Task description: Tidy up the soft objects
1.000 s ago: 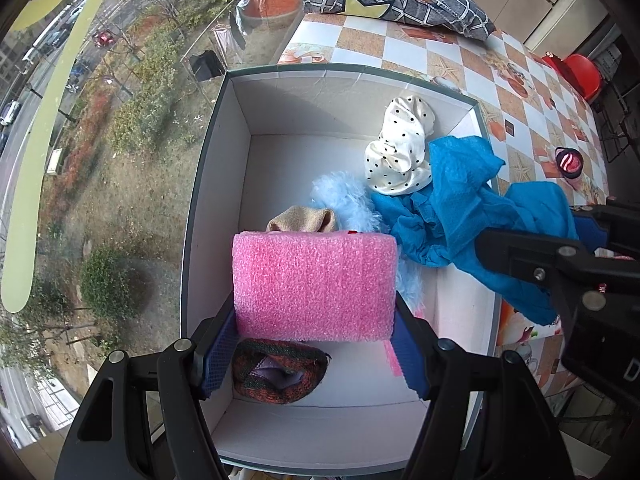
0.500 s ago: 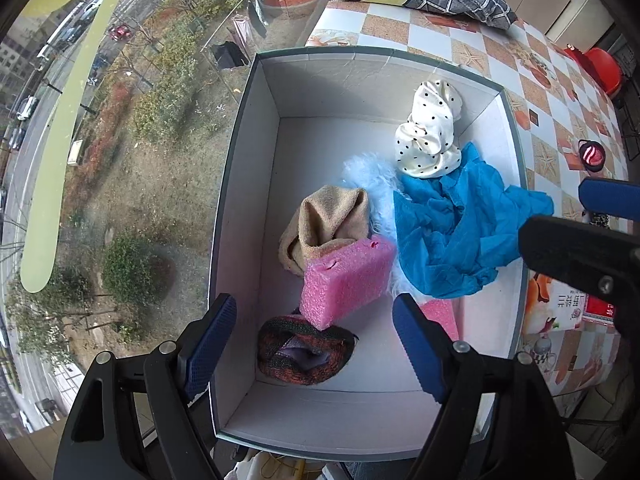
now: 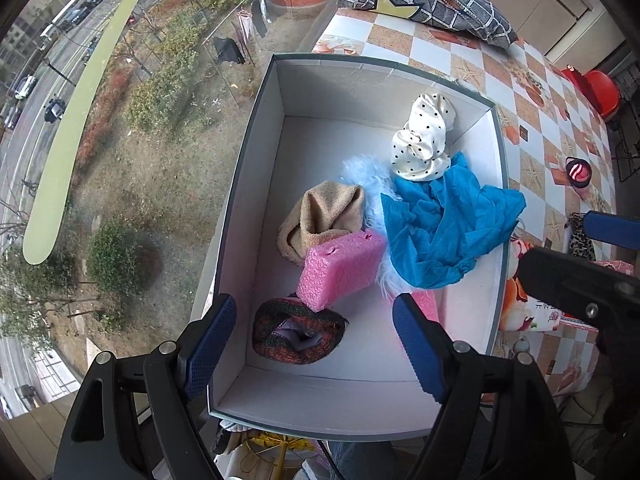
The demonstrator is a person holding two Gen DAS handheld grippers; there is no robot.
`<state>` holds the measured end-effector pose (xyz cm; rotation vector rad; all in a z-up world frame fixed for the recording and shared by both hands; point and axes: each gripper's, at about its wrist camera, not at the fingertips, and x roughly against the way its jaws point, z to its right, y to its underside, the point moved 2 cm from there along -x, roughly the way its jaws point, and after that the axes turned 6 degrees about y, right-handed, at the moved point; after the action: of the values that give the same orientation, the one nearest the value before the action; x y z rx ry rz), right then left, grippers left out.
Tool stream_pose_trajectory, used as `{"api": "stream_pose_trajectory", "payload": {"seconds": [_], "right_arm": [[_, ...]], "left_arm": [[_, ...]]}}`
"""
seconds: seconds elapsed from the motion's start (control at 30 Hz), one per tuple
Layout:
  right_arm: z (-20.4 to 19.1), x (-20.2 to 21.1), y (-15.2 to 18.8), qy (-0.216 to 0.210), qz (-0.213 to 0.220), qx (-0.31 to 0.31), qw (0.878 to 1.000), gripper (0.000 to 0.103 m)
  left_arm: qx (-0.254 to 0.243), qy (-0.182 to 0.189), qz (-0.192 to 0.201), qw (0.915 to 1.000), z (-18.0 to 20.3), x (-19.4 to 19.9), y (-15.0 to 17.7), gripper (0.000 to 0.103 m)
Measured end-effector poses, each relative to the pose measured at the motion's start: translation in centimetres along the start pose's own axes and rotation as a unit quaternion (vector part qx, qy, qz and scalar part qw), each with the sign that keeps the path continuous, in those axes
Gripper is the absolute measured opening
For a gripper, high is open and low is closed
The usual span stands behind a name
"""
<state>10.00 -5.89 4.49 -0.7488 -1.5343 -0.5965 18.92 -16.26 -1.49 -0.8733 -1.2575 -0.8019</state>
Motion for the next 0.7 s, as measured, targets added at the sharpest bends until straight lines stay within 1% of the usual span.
{"api": "stream_pose_trajectory", "payload": {"seconds": [0.37,0.7], "right_arm": [[-0.2,0.3,0.5,0.003,0.002,0.003,1.0,0.103],[-0.3,0.5,0.8,0.004,0.001,0.004,1.0,0.103]], "left_arm": [[0.003,-0.002,0.006,1.0,0.3,1.4,0.2,0.083],[-0.004,-0.001,0.005,1.0,0.3,1.7,0.8,0.083]]}}
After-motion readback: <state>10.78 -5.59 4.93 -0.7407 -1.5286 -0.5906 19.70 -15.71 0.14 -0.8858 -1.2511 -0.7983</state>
